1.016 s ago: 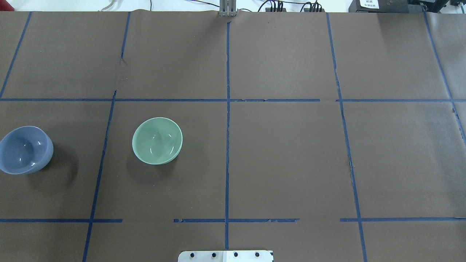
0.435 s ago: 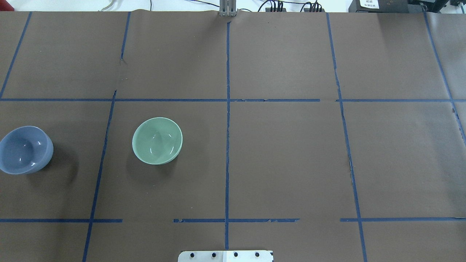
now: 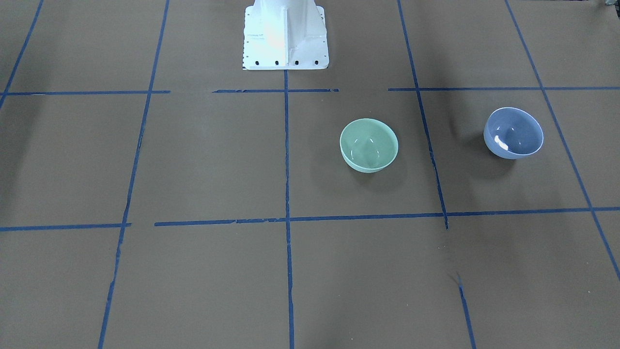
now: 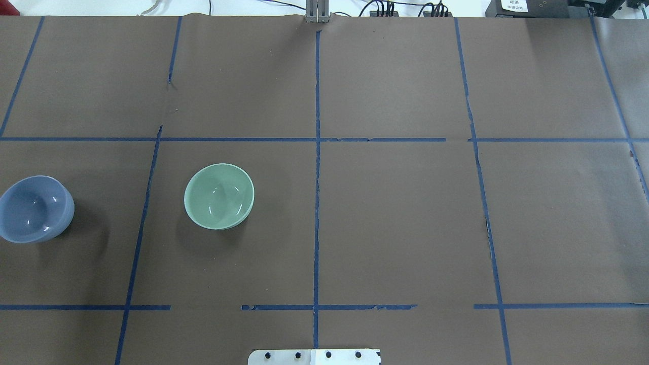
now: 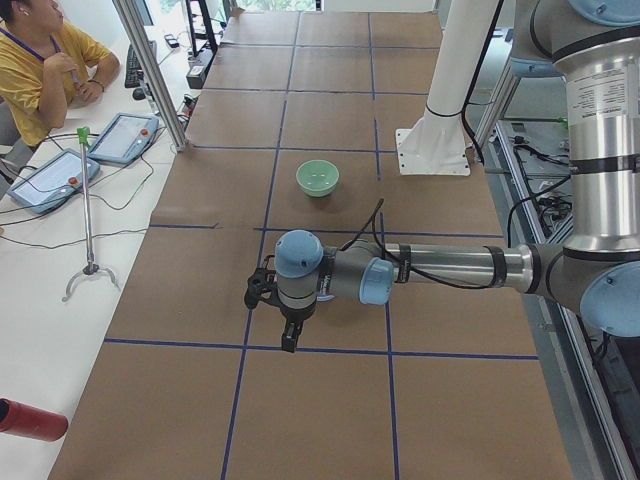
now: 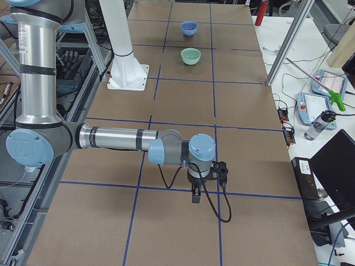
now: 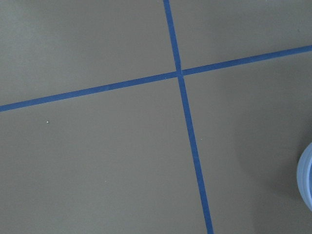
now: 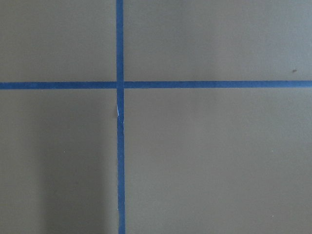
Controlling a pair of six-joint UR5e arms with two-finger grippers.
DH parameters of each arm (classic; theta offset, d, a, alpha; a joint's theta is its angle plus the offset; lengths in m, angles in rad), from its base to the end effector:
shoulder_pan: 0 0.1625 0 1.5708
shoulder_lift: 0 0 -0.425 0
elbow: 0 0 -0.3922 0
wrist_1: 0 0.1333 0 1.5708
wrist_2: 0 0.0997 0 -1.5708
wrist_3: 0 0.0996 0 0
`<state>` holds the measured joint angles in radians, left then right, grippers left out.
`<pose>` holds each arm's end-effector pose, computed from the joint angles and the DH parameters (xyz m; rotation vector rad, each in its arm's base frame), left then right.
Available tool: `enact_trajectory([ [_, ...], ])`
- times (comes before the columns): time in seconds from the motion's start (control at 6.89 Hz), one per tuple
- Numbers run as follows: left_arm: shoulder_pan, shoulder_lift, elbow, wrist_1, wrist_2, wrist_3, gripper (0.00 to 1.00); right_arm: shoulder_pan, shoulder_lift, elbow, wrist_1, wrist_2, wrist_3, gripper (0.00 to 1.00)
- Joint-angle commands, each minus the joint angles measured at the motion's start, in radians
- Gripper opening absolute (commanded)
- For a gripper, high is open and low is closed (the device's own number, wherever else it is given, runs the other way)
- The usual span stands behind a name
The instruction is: Stack blue bowl on green bowl
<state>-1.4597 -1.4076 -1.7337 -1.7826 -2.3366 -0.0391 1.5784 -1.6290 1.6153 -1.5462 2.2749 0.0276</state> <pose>-0.0156 -0.4401 0.6312 0.1433 0.7764 0.1492 0.0724 -0.4674 0.6670 0.0034 -0.7042 0.0299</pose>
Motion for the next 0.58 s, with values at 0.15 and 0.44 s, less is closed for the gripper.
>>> enact_trajectory([
  [0.15,0.215,0.016,0.011,-0.239,0.006,-0.354,1.00,0.000,0.000,0.000,0.000,0.000,0.000,1.00],
  [0.44,0.335,0.018,0.031,-0.363,0.009,-0.555,1.00,0.000,0.000,0.000,0.000,0.000,0.000,1.00],
])
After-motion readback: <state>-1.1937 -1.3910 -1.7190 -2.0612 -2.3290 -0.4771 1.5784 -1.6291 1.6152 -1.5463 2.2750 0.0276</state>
